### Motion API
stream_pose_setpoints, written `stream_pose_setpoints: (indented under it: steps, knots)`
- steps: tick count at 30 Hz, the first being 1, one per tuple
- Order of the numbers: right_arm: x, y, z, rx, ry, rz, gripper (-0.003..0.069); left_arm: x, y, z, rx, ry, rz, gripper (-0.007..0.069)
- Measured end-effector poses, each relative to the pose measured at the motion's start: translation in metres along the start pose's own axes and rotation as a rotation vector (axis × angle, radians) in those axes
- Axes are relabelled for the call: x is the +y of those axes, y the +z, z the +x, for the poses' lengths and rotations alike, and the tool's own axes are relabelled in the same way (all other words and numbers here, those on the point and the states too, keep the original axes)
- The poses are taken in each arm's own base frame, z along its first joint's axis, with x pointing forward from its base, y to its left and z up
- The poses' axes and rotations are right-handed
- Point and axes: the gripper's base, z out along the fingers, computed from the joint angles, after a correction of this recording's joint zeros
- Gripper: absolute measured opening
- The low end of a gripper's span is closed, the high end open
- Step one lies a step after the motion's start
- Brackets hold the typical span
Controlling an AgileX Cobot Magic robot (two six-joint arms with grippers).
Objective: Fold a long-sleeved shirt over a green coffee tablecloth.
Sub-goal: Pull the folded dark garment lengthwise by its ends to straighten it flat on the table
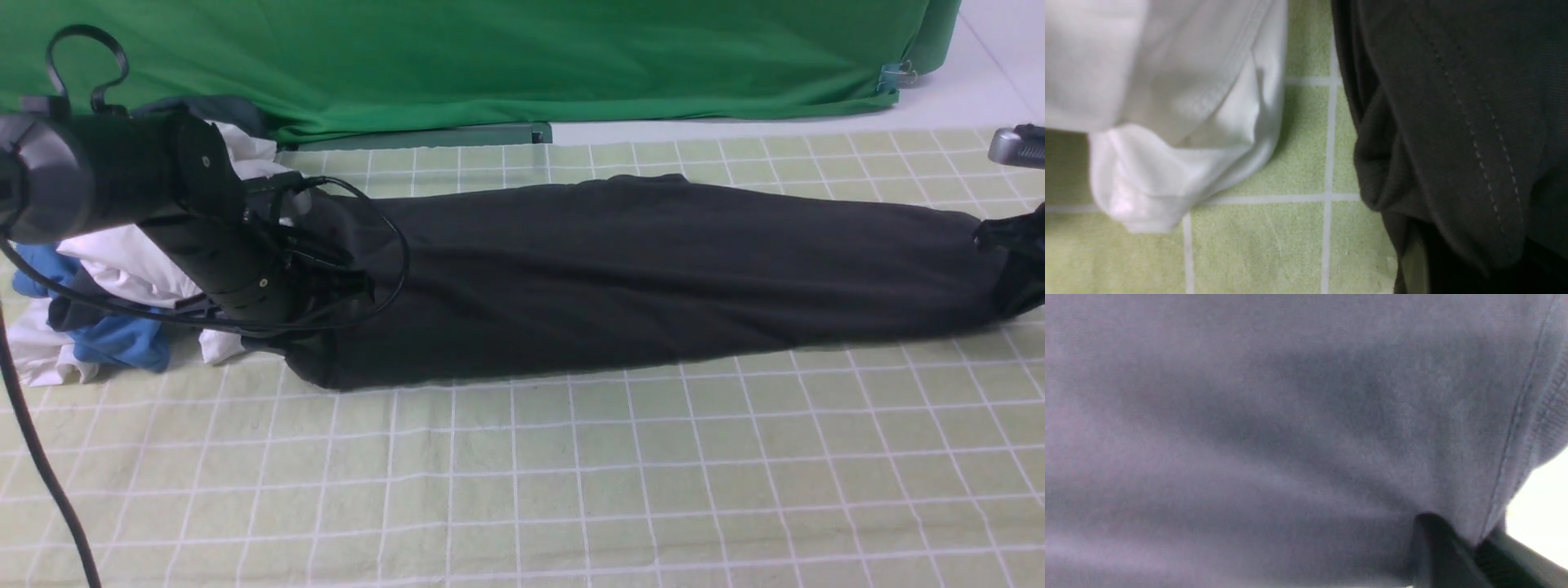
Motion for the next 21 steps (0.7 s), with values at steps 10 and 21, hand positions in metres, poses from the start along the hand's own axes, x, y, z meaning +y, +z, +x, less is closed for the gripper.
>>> stream_pose_setpoints:
  steps: [10,21]
  knots:
    - [0.006,-0.073,0.026,0.061,-0.010,0.101,0.0033,0.000,-0.042,0.023,-0.004,0.052,-0.001,0.0078]
    - [0.021,-0.085,0.113,0.195,0.043,0.118,0.0039,0.017,-0.046,0.122,0.126,-0.032,0.010,0.0078]
